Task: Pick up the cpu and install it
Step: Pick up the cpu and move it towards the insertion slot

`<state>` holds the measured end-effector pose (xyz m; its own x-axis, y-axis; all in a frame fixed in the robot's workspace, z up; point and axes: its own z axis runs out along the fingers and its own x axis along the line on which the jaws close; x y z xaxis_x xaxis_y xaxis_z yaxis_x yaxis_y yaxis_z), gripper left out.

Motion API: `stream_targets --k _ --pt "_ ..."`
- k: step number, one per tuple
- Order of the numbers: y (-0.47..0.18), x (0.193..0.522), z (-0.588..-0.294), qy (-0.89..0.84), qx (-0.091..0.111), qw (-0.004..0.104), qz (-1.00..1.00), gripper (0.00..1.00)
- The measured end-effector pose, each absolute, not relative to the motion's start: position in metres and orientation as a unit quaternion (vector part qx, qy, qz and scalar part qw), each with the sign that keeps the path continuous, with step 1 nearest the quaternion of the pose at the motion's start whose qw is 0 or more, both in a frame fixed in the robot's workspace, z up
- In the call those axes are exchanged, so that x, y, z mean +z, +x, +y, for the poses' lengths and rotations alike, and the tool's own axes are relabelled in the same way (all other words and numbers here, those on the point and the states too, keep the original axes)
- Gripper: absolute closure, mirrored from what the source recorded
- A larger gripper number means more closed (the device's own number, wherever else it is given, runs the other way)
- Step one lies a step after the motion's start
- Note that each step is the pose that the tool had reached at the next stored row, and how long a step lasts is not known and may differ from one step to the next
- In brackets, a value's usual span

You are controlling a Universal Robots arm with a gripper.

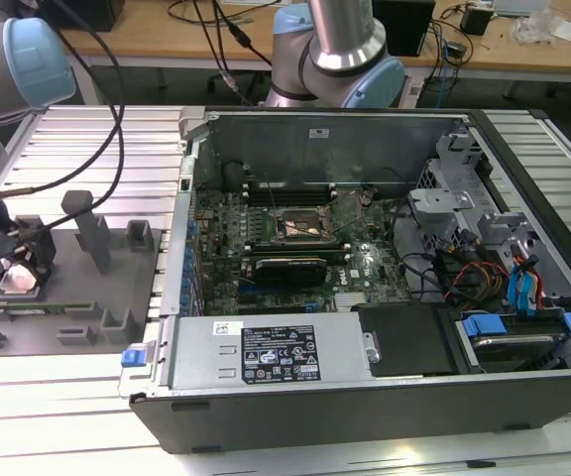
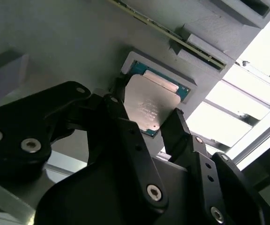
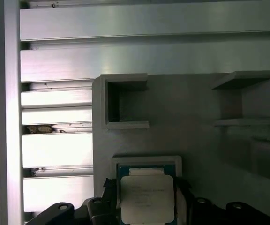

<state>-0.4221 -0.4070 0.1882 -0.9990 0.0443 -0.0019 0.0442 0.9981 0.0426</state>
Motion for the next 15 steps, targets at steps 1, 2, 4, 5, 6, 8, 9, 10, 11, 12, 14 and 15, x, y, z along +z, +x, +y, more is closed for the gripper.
stream_targets --k 1,2,4,5,6,8,9,10,11,12,14,15 --pt "-0.422 0.190 -0.407 0.022 0.021 0.001 1.000 0.45" --pt "-0.422 0.198 -0.407 0.022 0.021 0.001 1.000 0.45" --pt "-0.422 0.202 -0.407 0.022 0.021 0.001 1.000 0.45" --pt "-0.422 0.205 -0.407 0.022 0.021 0.001 1.000 0.45" --pt "-0.422 0.207 -0.407 0.022 0.021 0.001 1.000 0.45" --pt "-0.422 0.212 -0.407 0.022 0.021 0.001 1.000 0.45" --pt "-0.422 0.218 -0.407 0.022 0.021 0.001 1.000 0.45" --pt "-0.422 0.222 -0.407 0.022 0.021 0.002 1.000 0.45" --pt "-0.422 0.226 -0.407 0.022 0.021 0.002 1.000 0.45" --pt "-0.422 0.230 -0.407 0.022 0.021 0.002 1.000 0.45" --pt "-0.422 0.235 -0.407 0.022 0.021 0.002 1.000 0.45" --pt "-0.422 0.238 -0.407 0.022 0.021 0.002 1.000 0.45"
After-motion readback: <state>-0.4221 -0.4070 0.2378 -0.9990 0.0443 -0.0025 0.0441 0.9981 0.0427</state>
